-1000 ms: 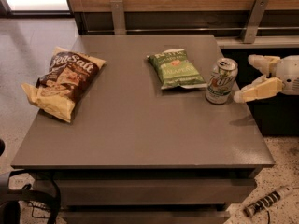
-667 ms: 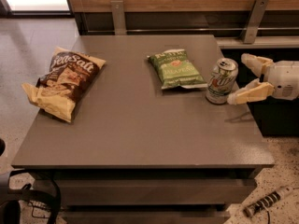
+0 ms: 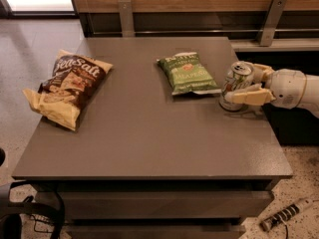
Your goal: Move 7up can near brown chip bag
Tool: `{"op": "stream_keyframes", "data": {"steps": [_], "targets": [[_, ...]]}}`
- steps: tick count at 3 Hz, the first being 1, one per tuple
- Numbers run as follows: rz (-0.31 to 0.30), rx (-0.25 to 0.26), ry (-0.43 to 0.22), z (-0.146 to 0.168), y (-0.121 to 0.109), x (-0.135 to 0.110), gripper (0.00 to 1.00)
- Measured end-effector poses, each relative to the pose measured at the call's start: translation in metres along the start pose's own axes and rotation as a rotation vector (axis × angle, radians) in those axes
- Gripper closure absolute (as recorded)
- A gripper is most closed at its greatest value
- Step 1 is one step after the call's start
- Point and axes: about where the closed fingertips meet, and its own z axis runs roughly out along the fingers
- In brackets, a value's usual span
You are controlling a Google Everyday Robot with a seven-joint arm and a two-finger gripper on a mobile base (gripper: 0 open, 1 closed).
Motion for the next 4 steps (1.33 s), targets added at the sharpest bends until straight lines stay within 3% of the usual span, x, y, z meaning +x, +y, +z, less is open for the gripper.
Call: {"op": "stream_keyframes", "data": {"steps": [1, 3, 4], "targets": [[-0.003, -0.005, 0.003, 0.0028, 0.0013, -0.0013, 0.56], [-0.003, -0.014, 0.001, 0.0079, 0.0027, -0.0023, 1.0], [0.006, -0.017, 0.001, 0.0125, -0.0001, -0.0109, 1.0]]}}
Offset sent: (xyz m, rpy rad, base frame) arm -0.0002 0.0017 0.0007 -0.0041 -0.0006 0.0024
